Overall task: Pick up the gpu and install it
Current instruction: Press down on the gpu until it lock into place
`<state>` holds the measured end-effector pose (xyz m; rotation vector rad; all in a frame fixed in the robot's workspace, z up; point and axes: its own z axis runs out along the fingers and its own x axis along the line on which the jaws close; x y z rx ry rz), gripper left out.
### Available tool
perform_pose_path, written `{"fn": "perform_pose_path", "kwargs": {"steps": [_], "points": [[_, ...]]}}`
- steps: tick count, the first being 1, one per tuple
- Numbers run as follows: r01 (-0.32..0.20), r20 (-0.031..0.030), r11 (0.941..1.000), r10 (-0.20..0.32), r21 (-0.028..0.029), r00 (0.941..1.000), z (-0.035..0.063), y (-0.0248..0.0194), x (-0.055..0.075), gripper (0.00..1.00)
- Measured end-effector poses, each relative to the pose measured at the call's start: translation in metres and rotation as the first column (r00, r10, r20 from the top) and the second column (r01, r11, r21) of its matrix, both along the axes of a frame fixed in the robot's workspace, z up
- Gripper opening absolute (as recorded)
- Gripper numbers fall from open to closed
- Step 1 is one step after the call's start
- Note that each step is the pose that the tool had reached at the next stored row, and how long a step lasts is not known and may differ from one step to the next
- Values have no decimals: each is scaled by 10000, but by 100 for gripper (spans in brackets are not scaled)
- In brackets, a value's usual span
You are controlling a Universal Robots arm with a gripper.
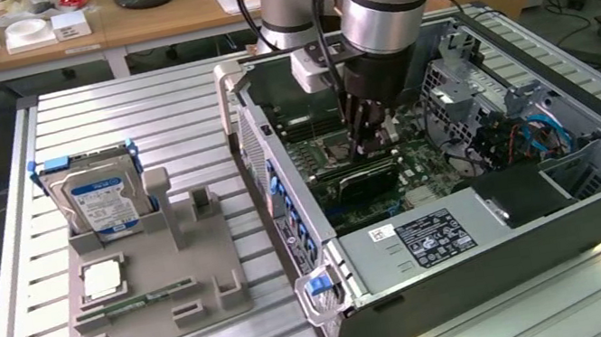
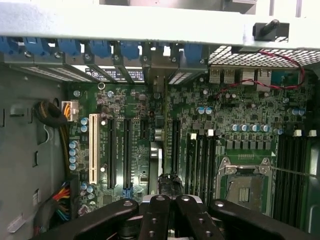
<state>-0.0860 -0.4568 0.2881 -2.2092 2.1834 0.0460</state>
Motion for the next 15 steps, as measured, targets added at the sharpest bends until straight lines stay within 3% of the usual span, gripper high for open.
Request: {"fn": "perform_pose_path", "kwargs": {"steps": [15], "points": [[0,1,10000,0,1,10000,-99,1,1,11]]}}
